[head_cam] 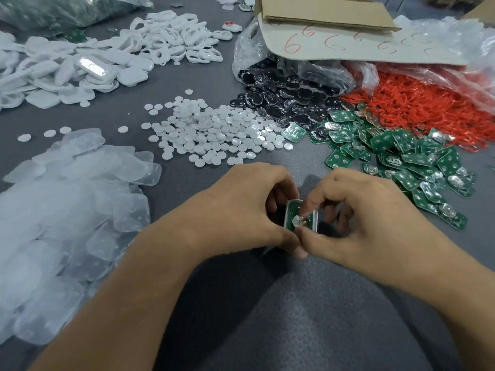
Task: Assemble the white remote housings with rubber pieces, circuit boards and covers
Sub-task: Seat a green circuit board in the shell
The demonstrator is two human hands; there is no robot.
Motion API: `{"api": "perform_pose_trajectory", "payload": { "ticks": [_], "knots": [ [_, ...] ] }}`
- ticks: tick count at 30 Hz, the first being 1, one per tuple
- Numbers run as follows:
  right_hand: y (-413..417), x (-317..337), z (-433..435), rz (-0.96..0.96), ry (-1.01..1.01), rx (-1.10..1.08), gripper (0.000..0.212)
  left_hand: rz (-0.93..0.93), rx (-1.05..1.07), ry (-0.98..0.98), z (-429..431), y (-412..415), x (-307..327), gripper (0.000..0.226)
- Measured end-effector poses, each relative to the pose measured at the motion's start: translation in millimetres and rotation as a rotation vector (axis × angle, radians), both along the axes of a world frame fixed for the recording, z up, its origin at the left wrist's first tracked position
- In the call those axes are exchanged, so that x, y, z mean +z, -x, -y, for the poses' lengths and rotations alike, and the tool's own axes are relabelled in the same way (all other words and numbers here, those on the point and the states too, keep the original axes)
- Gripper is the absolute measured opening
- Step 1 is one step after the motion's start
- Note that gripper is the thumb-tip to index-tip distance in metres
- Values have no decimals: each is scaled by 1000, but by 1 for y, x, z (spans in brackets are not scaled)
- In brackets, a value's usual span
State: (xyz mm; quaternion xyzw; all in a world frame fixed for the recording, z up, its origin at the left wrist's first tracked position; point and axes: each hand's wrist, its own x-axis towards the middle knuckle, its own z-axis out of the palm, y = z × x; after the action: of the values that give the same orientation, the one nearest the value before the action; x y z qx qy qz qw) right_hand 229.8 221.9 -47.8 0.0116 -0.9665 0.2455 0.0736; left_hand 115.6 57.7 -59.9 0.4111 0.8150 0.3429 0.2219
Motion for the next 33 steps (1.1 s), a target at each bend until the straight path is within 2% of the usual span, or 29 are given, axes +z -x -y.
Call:
{"api": "perform_pose_trajectory", "payload": {
  "ticks": [6, 12, 17, 23, 33],
  "knots": [
    [-5, 9, -10, -33, 98, 12, 21, -22, -11, 13, 1, 0, 0, 64],
    [-2, 4, -5, 39, 33, 60, 24, -49, -11, 10, -1, 1, -3, 57],
    [-2, 5, -4, 16, -2, 40, 20, -41, -9, 2, -1, 1, -4, 61],
    [-3, 6, -4, 20, -15, 35, 27, -37, -13, -5, -1, 1, -3, 62],
    [-3, 2, -4, 32, -15, 28, 19, -54, -20, 11, -2, 1, -3, 66]
  ]
}}
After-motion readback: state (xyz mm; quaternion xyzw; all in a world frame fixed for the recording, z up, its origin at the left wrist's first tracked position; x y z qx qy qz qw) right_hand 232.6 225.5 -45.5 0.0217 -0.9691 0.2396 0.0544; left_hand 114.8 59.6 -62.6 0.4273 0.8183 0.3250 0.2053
